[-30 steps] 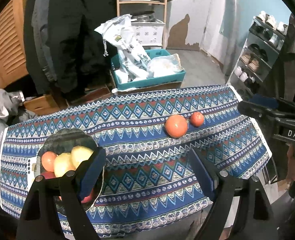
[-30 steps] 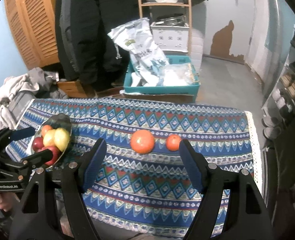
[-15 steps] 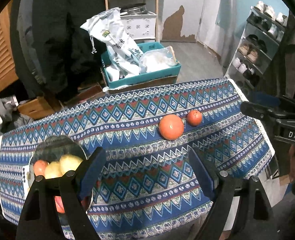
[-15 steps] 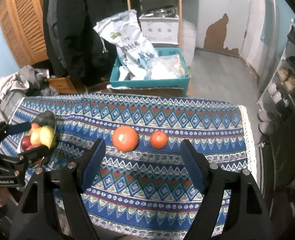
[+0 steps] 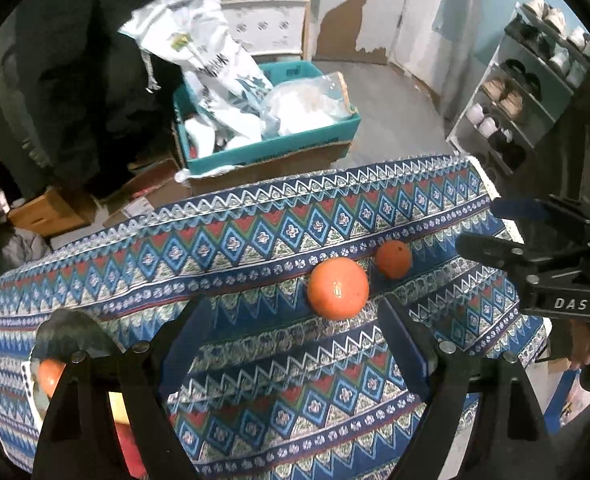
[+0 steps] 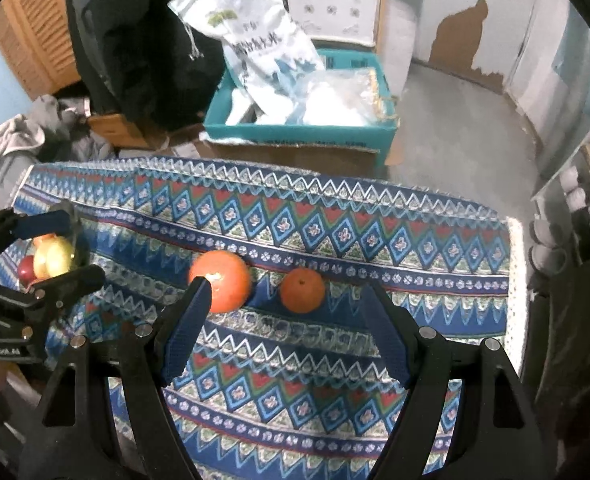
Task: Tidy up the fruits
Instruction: 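Grasp the orange with the left tool while the right tool grasps the tangerine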
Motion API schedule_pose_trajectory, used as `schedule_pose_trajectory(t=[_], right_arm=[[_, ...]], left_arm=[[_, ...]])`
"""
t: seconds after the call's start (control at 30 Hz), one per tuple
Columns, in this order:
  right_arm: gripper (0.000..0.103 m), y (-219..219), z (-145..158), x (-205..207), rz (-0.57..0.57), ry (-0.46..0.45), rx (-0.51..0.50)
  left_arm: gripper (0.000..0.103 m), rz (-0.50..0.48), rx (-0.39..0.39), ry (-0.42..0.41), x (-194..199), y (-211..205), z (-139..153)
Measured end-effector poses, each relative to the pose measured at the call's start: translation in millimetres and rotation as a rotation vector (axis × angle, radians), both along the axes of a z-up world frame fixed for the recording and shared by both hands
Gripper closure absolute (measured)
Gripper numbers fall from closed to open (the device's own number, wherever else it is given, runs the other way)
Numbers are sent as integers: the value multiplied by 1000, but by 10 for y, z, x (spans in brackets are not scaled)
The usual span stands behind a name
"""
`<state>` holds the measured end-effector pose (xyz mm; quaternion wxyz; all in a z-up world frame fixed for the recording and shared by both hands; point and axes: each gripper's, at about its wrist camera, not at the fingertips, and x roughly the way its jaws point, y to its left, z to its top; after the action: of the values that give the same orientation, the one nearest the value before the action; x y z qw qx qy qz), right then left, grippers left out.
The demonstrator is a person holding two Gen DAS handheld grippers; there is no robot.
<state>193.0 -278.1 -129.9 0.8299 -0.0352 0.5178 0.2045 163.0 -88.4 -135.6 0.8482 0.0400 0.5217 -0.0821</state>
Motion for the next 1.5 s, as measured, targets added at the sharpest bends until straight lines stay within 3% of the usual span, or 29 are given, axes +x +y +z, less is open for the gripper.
schedule_pose_trajectory(t=[0.47, 0.77, 0.93, 1.0, 1.07, 1.23, 1.5], right_arm=[[26, 96, -918, 420, 0, 151, -46], [26, 96, -1248, 496, 13, 190, -35], [36, 64, -1429, 534, 10, 218, -10], [38, 61, -1430, 515, 16, 194, -2], [57, 55, -1422, 514, 26, 189, 20], [58, 23, -1369, 450, 18, 149, -34], [58, -333, -1203, 346, -65, 111, -55]], left_arm=[[17, 8, -33, 113, 429, -87, -698], [17, 34, -79, 161, 530, -56, -948], [17, 56, -128, 190, 578, -66, -1042], [17, 63, -142, 199, 581, -81, -1067], [17, 70, -154, 207, 582, -106, -1094], [17, 73, -172, 209, 581, -194, -1121], [17, 40, -131, 218, 592, -428, -1242]])
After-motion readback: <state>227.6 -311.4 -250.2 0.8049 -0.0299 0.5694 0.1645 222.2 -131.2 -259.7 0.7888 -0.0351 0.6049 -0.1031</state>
